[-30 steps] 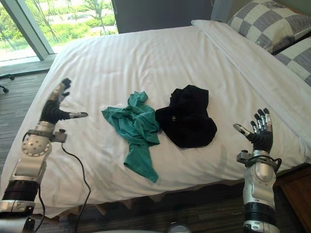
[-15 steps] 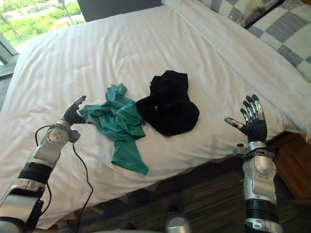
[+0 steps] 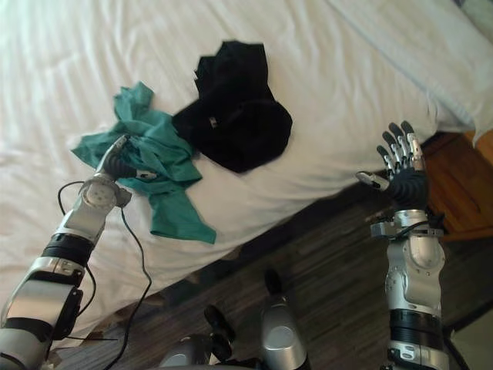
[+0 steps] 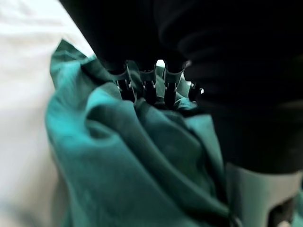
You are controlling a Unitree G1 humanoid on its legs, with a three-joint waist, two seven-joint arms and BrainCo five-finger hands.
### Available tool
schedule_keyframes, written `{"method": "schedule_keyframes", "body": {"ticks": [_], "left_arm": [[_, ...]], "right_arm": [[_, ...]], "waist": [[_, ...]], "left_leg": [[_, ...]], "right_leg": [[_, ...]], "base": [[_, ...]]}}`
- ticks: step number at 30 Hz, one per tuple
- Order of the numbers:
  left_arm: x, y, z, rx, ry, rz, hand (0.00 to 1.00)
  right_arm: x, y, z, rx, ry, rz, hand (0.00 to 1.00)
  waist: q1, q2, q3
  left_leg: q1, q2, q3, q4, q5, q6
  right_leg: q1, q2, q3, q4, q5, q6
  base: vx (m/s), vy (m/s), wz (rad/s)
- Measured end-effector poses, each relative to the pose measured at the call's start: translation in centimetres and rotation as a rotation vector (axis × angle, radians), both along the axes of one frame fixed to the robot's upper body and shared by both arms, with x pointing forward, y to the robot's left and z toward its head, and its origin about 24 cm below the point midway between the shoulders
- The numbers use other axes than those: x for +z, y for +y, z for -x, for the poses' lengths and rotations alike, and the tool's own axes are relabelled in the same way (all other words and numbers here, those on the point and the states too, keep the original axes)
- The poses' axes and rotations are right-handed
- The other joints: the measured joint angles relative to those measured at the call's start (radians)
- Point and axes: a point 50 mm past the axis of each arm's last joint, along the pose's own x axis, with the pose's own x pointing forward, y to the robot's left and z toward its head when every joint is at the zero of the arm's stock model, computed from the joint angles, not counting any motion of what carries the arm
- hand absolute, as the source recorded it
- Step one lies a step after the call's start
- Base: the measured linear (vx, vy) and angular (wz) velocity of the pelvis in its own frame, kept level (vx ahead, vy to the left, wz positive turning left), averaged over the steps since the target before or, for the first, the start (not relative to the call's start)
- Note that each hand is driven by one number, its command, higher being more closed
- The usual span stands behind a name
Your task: Tidy the bed and pick cloth on bed and put in laundry
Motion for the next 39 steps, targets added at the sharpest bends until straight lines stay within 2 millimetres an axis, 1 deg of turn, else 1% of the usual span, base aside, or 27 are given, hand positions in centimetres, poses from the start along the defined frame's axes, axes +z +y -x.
{"method": "schedule_keyframes", "body": {"ticks": [1,2,3,4,6,8,10,14,17,19,20,22,23,24,26,28,29,30,32,35,36,39], "left_arm": [[0.1,-0.3,-0.1,0.005,-0.014,0.007,1.00],[0.3,-0.4,-0.2,0.012,-0.027,0.011,1.00],[1.0,-0.6,-0.5,0.025,-0.052,0.016,1.00],[1.2,-0.6,-0.7,0.032,-0.059,0.022,1.00],[2.4,-0.4,-1.1,0.062,-0.090,0.030,1.00],[3.5,-0.3,-1.4,0.079,-0.106,-0.003,1.00],[4.0,-0.3,-1.5,0.082,-0.104,-0.032,1.00],[3.2,-0.2,-1.3,0.056,-0.084,-0.030,1.00],[2.1,-1.3,-0.8,-0.053,-0.100,0.095,1.00],[-0.2,-2.6,0.8,-0.174,-0.087,0.212,1.00],[-1.1,-3.2,1.4,-0.216,-0.074,0.240,1.00],[-4.6,-5.1,4.4,-0.357,0.006,0.315,1.00],[-5.5,-5.6,5.4,-0.392,0.033,0.336,1.00],[-7.1,-6.0,7.1,-0.440,0.081,0.356,1.00],[-8.9,-6.0,9.4,-0.466,0.147,0.402,1.00],[-10.9,-5.4,11.9,-0.457,0.226,0.441,1.00],[-11.5,-5.1,12.7,-0.442,0.249,0.461,1.00],[-12.3,-4.4,13.9,-0.418,0.287,0.495,1.00],[-13.3,-3.2,15.7,-0.366,0.323,0.523,1.00],[-14.1,-1.7,18.2,-0.304,0.369,0.570,1.00],[-14.1,-1.4,18.9,-0.298,0.370,0.589,1.00],[-13.8,-1.6,20.0,-0.328,0.371,0.646,1.00]], "right_arm": [[0.6,0.5,0.1,0.020,-0.025,0.012,0.00],[1.1,0.9,0.2,0.041,-0.047,0.016,0.00],[1.8,1.4,0.4,0.072,-0.082,0.020,0.00],[2.1,1.6,0.5,0.086,-0.096,0.022,0.00],[2.7,2.6,0.6,0.128,-0.128,0.034,0.00],[3.5,3.5,0.4,0.178,-0.159,0.056,0.00],[4.1,4.0,0.2,0.208,-0.179,0.074,0.00],[4.7,4.5,0.2,0.187,-0.189,0.125,0.00],[5.0,4.9,0.0,0.105,-0.185,0.231,0.00],[5.1,5.1,0.0,0.047,-0.178,0.286,0.00],[5.2,5.1,0.1,0.021,-0.175,0.310,0.00],[5.7,4.9,0.1,-0.058,-0.170,0.392,0.00],[5.8,4.7,0.1,-0.077,-0.162,0.413,0.00],[5.7,4.4,-0.1,-0.107,-0.136,0.439,0.00],[5.5,3.6,-0.8,-0.155,-0.081,0.466,0.00],[4.9,1.8,-2.0,-0.233,0.021,0.491,0.00],[4.8,1.2,-2.3,-0.257,0.052,0.502,0.00],[4.7,0.2,-2.6,-0.299,0.102,0.526,0.00],[4.9,-1.2,-2.8,-0.369,0.163,0.598,0.00],[6.0,-3.3,-3.4,-0.454,0.234,0.636,0.00],[6.2,-4.1,-3.5,-0.489,0.276,0.665,0.00],[7.0,-5.9,-4.0,-0.557,0.350,0.694,0.00]], "waist": [[-0.004,-0.002,0.014],[-0.005,-0.004,0.023],[-0.005,-0.005,0.034],[-0.004,-0.005,0.034],[0.000,-0.008,0.037],[0.004,-0.016,0.046],[0.013,-0.017,0.046],[0.021,-0.020,0.047],[0.023,-0.023,0.047],[0.025,-0.025,0.046],[0.027,-0.025,0.045],[0.053,-0.028,0.039],[0.059,-0.028,0.036],[0.078,-0.030,0.021],[0.097,-0.029,0.016],[0.112,-0.021,0.009],[0.123,-0.018,0.008],[0.137,-0.012,0.002],[0.155,0.002,-0.006],[0.172,0.025,-0.020],[0.188,0.030,-0.023],[0.211,0.045,-0.022]], "left_leg": [[-0.009,0.000,0.016,0.002,0.000,0.000],[-0.017,0.000,0.025,0.004,0.000,0.000],[-0.031,0.001,0.043,0.012,0.000,0.000],[-0.042,0.002,0.050,0.017,0.000,0.000],[-0.070,0.007,0.085,0.034,-0.001,-0.001],[-0.084,0.013,0.122,0.048,-0.005,0.000],[-0.099,0.018,0.132,0.076,-0.020,0.004],[-0.106,0.023,0.140,0.103,-0.033,0.009],[-0.105,0.023,0.145,0.113,-0.033,0.009],[-0.095,0.023,0.124,0.120,-0.028,0.016],[-0.087,0.023,0.114,0.119,-0.028,0.017],[-0.056,0.019,0.065,0.115,-0.025,0.020],[-0.051,0.017,0.047,0.111,-0.023,0.022],[-0.053,0.009,0.022,0.100,-0.013,0.021],[-0.053,0.004,-0.024,0.093,-0.003,0.020],[-0.054,-0.006,-0.080,0.080,0.012,0.022],[-0.054,-0.008,-0.096,0.079,0.014,0.023],[-0.054,-0.012,-0.114,0.074,0.017,0.025],[-0.060,-0.021,-0.143,0.064,0.026,0.031],[-0.076,-0.037,-0.178,0.053,0.040,0.043],[-0.075,-0.041,-0.184,0.047,0.045,0.046],[-0.076,-0.051,-0.205,0.042,0.050,0.054]], "right_leg": [[-0.020,0.001,0.004,0.015,0.000,0.000],[-0.034,0.003,0.012,0.023,0.000,0.000],[-0.054,0.002,0.020,0.033,0.000,0.000],[-0.068,0.002,0.024,0.040,0.000,0.000],[-0.103,0.000,0.025,0.064,-0.004,0.000],[-0.124,-0.002,0.027,0.085,-0.010,0.001],[-0.138,-0.006,0.031,0.096,-0.012,0.002],[-0.137,-0.013,0.027,0.103,-0.015,0.007],[-0.133,-0.030,-0.008,0.132,-0.031,0.014],[-0.102,-0.046,-0.054,0.146,-0.049,0.016],[-0.089,-0.050,-0.066,0.153,-0.054,0.018],[-0.042,-0.064,-0.119,0.171,-0.081,0.018],[-0.028,-0.068,-0.133,0.173,-0.090,0.018],[-0.023,-0.076,-0.156,0.178,-0.102,0.014],[-0.001,-0.085,-0.193,0.177,-0.110,0.012],[0.028,-0.096,-0.237,0.166,-0.113,0.010],[0.038,-0.098,-0.250,0.162,-0.113,0.010],[0.046,-0.101,-0.262,0.157,-0.113,0.010],[0.056,-0.109,-0.286,0.150,-0.113,0.011],[0.060,-0.119,-0.317,0.144,-0.111,0.014],[0.066,-0.123,-0.325,0.140,-0.110,0.016],[0.078,-0.132,-0.343,0.132,-0.107,0.019]], "base": [[-0.03,-0.014,-0.24],[-0.01,-0.011,-0.21],[0.00,-0.009,-0.15],[0.00,-0.011,-0.07],[-0.01,-0.005,0.02],[0.00,0.000,0.00],[0.00,-0.003,-0.05],[0.01,0.006,0.03],[0.02,0.021,0.28],[0.03,0.003,0.48],[0.03,-0.009,0.54],[0.04,-0.019,0.56],[0.02,-0.031,0.64],[0.02,-0.050,0.64],[0.00,-0.047,0.65],[-0.02,-0.013,0.65],[-0.02,-0.002,0.49],[-0.02,0.005,0.43],[-0.02,0.014,0.43],[-0.01,0.015,0.36],[0.00,0.029,0.26],[0.00,0.032,0.21]]}}
